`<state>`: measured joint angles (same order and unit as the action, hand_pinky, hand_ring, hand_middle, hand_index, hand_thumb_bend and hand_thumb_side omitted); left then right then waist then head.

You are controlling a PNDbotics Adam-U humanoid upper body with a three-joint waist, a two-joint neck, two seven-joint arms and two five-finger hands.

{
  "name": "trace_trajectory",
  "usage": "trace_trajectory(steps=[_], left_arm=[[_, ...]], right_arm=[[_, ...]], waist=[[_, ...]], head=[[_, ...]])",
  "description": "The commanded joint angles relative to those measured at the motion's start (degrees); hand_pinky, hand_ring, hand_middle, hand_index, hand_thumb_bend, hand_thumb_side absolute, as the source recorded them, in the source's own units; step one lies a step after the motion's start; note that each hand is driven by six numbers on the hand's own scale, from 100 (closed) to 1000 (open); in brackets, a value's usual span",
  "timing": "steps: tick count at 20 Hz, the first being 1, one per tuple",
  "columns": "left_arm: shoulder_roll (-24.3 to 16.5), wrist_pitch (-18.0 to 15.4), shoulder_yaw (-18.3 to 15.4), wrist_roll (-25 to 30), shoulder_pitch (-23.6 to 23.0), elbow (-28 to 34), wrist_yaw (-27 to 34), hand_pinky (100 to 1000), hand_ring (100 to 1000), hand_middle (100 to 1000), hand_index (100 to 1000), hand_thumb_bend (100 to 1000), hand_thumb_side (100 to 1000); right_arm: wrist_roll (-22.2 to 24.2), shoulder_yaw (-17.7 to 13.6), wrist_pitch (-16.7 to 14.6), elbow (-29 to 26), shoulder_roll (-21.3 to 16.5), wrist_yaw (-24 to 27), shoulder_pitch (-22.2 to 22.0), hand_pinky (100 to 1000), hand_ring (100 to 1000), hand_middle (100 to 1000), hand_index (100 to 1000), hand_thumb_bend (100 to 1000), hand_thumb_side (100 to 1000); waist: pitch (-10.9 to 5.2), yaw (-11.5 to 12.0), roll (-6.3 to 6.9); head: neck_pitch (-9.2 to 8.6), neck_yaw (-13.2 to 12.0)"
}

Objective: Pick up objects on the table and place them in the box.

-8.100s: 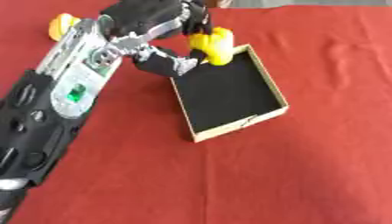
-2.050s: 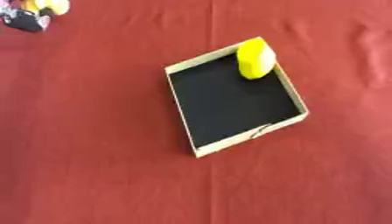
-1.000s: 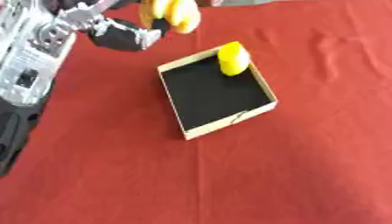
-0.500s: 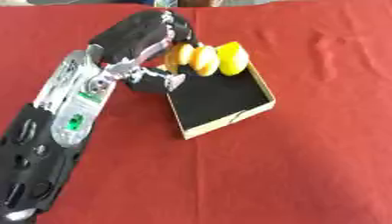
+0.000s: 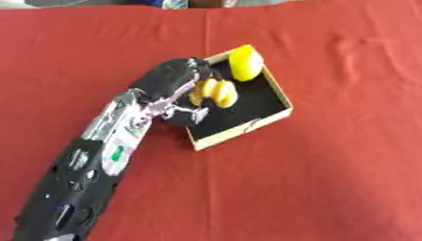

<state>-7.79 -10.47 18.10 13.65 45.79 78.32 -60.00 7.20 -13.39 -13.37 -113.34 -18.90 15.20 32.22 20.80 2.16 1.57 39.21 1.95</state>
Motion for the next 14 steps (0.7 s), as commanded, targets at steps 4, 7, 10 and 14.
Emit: trace_trajectory(steps=[4,7,10,14], left_arm=[[-1.0,-0.5,-0.9,-2.3,1.0,2.9,-5.3,1000,963,868,976,493,388],[-1.7,-0.1,-1.6,-2.1,1.0,4.5,-6.2,1000,964,870,980,493,426],[-2.6,-0.1,-2.3,-1.8,1.0,7.4,-5.3,985,950,856,969,472,430],[-4.4,0.8,-4.4,-2.5,1.2,16.0,0.4,932,902,819,938,324,357]], right_arm=[[0.1,-0.4,0.2,-1.2,-0.9,0.3,0.2,900,963,778,868,100,670],[0.1,-0.4,0.3,-1.2,-0.9,0.2,0.1,900,962,778,868,100,670],[0.1,-0.4,0.4,-1.2,-0.9,0.2,0.0,901,963,778,868,100,670],[0.0,-0.4,0.3,-1.2,-1.0,0.1,0.0,900,962,777,868,100,670]], waist=[[-1.22,0.4,-0.01],[-1.37,0.7,0.0],[-1.52,0.9,-0.03],[-1.69,1.0,-0.09]], head=[[-0.24,0.6],[-0.23,0.8],[-0.21,1.1],[-0.1,1.5]])
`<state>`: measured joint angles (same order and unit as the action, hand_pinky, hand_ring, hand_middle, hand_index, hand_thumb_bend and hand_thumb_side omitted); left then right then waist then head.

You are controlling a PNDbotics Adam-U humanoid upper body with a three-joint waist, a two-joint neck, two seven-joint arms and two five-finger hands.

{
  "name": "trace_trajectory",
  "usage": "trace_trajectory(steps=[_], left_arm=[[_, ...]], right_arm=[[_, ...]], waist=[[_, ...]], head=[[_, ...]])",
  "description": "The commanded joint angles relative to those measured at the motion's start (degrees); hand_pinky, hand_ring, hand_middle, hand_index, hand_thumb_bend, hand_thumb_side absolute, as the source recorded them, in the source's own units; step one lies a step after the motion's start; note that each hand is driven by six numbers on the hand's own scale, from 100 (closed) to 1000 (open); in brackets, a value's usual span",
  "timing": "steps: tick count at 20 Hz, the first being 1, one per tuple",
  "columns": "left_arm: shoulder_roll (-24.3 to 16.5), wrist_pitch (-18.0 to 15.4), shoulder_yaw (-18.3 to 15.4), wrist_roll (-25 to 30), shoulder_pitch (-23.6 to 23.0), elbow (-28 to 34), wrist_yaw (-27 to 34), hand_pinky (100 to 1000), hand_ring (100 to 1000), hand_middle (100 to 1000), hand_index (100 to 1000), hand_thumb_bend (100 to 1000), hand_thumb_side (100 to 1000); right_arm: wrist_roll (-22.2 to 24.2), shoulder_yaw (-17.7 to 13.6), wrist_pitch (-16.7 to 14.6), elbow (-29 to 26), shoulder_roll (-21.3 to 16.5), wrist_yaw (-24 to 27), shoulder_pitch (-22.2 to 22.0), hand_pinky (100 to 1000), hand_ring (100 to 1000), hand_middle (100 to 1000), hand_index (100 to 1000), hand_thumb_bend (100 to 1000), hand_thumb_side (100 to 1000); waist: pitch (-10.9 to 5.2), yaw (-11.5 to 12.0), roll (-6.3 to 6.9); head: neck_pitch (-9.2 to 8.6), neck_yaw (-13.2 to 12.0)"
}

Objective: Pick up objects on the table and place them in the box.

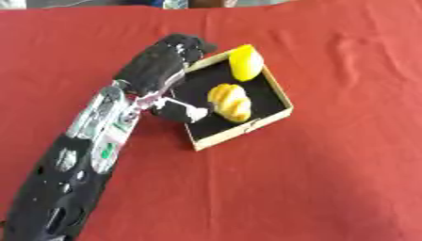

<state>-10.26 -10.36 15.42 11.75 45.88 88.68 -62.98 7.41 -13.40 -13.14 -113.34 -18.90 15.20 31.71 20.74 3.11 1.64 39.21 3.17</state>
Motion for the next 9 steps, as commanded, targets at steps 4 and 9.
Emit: trace_trajectory(steps=[4,9], left_arm=[[-5.5,6.4,-6.9,-6.3,-0.2,16.1,19.4,847,813,743,876,100,447],[-12.7,11.8,-15.0,-18.6,-6.0,25.1,40.9,805,762,692,846,100,558]], right_arm=[[-0.7,-0.5,-0.2,-1.2,-1.4,-0.1,0.9,898,958,777,867,100,669],[-1.3,-0.6,-1.0,-1.2,-2.5,-0.6,1.7,896,953,776,866,100,664]], waist=[[-1.6,0.3,-0.3],[-1.1,1.4,-0.88]], head=[[-0.33,1.2],[-1.61,2.9]])
